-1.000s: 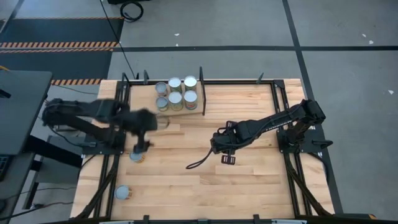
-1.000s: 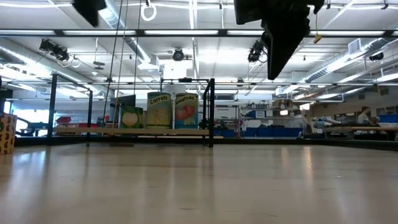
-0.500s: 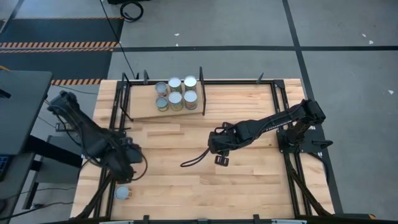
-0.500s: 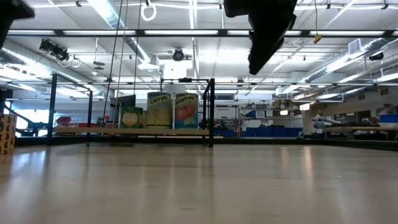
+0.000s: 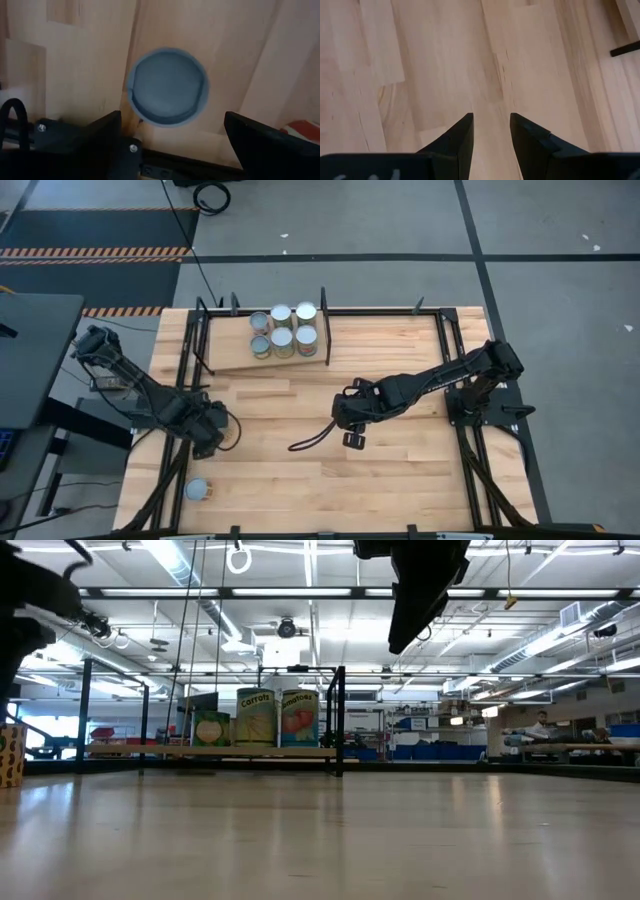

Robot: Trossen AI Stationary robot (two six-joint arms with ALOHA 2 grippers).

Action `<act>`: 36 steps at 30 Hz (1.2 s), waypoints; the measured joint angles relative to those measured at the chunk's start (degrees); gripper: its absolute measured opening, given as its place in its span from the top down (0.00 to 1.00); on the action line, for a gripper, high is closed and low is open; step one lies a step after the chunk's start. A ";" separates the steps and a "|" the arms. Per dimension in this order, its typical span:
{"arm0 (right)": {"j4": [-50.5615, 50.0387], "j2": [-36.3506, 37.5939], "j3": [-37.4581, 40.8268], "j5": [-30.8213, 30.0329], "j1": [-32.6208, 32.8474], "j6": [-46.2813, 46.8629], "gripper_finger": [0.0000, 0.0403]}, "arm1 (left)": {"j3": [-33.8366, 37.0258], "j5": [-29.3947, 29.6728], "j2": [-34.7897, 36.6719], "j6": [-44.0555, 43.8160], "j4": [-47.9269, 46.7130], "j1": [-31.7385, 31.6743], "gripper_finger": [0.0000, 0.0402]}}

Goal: Pick and place cans onto a shelf
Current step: Put the canned beans on the shelf

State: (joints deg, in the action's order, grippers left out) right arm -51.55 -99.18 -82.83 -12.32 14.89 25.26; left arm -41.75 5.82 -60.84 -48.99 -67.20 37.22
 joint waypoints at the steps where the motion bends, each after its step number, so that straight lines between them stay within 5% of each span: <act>1: 0.06 0.00 0.00 0.00 0.00 0.02 0.67 | 0.61 -0.63 0.01 1.11 0.32 -1.03 0.11; 11: 0.25 -0.02 0.00 0.02 -0.02 0.07 0.67 | 5.59 -3.35 -0.13 10.57 6.11 -9.96 0.11; 24: 0.27 -0.02 0.00 0.48 0.08 0.07 0.67 | 5.67 -4.34 -4.30 17.96 11.01 -14.04 0.11; 36: 0.24 -0.02 0.00 0.50 0.95 0.16 0.67 | 3.61 -6.68 -7.42 18.19 9.30 -14.26 0.29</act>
State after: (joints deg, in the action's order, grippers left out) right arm -51.31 -99.20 -82.83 -11.81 15.85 25.42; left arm -38.14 -0.86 -68.26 -30.81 -57.90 22.96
